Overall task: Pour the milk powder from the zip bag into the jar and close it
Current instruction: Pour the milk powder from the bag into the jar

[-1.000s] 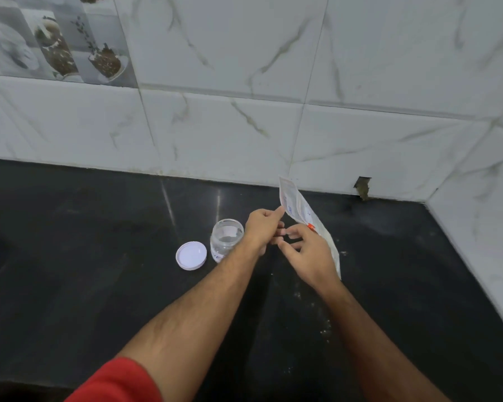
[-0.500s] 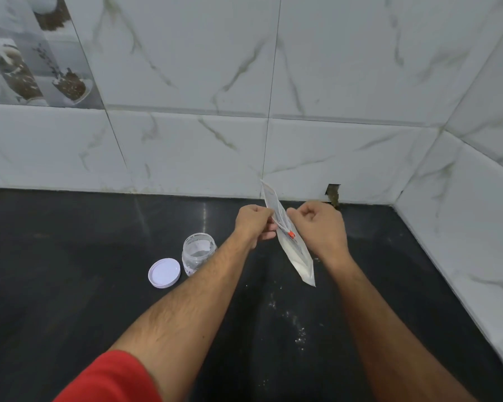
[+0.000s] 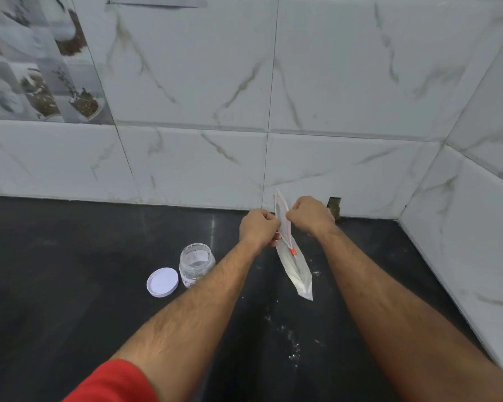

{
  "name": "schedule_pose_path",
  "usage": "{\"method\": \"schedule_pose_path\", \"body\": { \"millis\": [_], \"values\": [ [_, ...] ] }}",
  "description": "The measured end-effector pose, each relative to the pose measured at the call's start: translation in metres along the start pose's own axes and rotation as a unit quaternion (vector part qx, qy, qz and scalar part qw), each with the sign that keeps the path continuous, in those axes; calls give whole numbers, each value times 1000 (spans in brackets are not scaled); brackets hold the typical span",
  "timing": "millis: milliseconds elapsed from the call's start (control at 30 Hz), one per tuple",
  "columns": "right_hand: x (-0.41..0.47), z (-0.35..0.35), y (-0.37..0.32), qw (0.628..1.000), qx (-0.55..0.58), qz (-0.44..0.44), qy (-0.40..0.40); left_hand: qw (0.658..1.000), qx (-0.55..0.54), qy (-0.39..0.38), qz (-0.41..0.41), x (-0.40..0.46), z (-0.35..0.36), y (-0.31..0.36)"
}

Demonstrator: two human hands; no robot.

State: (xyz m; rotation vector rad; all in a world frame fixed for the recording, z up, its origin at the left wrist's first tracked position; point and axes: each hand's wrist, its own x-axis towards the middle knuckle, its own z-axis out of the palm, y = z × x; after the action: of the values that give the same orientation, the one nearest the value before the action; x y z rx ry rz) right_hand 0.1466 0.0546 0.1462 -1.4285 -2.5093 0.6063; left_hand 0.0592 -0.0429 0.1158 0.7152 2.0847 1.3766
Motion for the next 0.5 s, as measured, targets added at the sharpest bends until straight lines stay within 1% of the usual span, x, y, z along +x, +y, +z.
{"method": "schedule_pose_path", "body": {
  "millis": [67,133,267,333,400,500],
  "values": [
    [1,-3,2,1000,-17,0,-2,998,55,22,26,-2,1,5],
    [3,-4,3,1000,-14,4,-13,995,88,26,46,-3,2,9],
    [7,-7,7,997,34,13,-64,995,84,24,53,-3,3,16],
    [9,-11,9,995,66,23,-74,995,85,27,49,-2,3,17],
    [11,-21,13,997,54,30,-42,992,105,38,54,0,0,18],
    [14,-42,18,998,-15,32,56,986,135,75,66,3,-11,24]
  ]
}}
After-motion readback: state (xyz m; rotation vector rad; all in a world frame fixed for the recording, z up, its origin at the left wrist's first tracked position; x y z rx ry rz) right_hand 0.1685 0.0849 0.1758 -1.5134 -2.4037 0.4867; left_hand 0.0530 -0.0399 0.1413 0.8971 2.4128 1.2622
